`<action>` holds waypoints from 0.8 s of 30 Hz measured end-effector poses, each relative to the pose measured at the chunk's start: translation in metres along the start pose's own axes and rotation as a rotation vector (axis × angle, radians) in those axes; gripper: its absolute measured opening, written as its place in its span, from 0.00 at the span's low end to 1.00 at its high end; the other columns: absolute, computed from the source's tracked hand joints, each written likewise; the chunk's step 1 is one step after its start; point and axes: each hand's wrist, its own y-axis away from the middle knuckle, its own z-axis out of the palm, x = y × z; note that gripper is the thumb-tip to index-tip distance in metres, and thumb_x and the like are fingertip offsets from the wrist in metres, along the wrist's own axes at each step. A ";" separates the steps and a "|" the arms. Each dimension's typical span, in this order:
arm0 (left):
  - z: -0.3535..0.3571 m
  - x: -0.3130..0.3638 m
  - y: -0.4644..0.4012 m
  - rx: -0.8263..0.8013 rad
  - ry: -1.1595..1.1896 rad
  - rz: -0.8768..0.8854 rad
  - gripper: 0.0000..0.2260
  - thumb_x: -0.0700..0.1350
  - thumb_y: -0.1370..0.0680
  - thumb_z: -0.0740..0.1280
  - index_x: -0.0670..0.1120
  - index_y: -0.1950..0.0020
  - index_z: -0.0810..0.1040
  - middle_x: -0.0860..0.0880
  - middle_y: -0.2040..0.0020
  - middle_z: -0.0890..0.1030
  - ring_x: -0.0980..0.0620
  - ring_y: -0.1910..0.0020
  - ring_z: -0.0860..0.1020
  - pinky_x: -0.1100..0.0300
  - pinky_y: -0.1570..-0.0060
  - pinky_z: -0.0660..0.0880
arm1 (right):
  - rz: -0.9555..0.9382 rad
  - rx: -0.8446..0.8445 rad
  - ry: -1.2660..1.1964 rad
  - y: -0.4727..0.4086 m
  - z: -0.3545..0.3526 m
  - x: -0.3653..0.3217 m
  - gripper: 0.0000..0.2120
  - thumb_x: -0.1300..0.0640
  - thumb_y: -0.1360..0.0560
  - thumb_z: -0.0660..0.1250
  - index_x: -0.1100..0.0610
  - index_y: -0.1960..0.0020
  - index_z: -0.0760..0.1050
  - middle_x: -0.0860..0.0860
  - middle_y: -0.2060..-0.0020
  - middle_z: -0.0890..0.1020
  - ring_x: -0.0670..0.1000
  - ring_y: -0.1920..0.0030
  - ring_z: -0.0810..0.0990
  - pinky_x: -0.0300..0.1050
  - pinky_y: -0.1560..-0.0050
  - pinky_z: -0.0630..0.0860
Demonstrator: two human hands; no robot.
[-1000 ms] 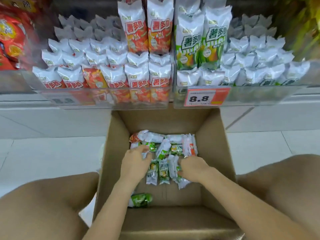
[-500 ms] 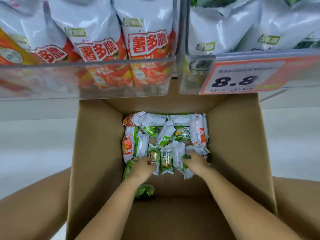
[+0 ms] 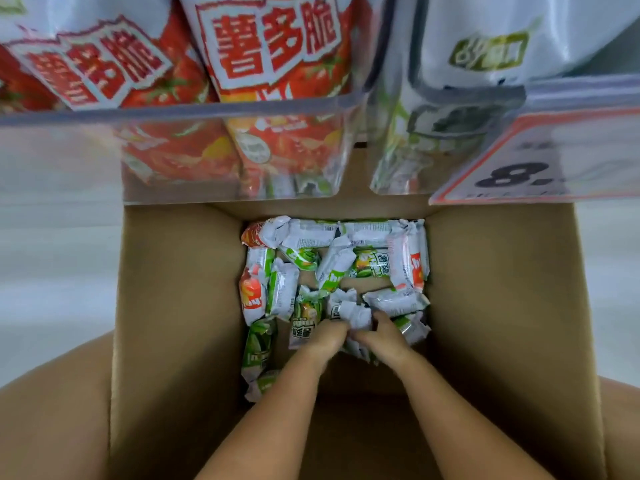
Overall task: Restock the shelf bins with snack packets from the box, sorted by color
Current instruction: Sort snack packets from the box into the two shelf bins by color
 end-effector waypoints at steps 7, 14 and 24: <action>0.004 -0.019 -0.008 0.071 0.177 0.053 0.07 0.39 0.20 0.59 0.39 0.44 0.74 0.36 0.39 0.77 0.41 0.42 0.77 0.47 0.40 0.75 | 0.033 -0.053 -0.159 0.005 0.008 0.014 0.19 0.60 0.26 0.71 0.57 0.37 0.72 0.50 0.45 0.80 0.49 0.47 0.77 0.39 0.52 0.73; 0.011 -0.034 -0.005 -0.067 0.166 -0.078 0.26 0.58 0.17 0.52 0.46 0.23 0.61 0.47 0.25 0.63 0.46 0.26 0.62 0.55 0.28 0.59 | 0.082 -0.081 -0.240 0.003 0.001 0.009 0.15 0.62 0.26 0.68 0.56 0.41 0.74 0.52 0.47 0.81 0.48 0.50 0.79 0.38 0.55 0.73; -0.006 -0.045 0.009 -0.076 0.450 -0.027 0.19 0.54 0.26 0.70 0.46 0.40 0.78 0.47 0.48 0.83 0.49 0.47 0.80 0.57 0.51 0.77 | 0.202 -0.125 -0.487 0.018 0.003 0.003 0.16 0.51 0.26 0.67 0.59 0.42 0.78 0.58 0.49 0.83 0.59 0.47 0.81 0.52 0.43 0.75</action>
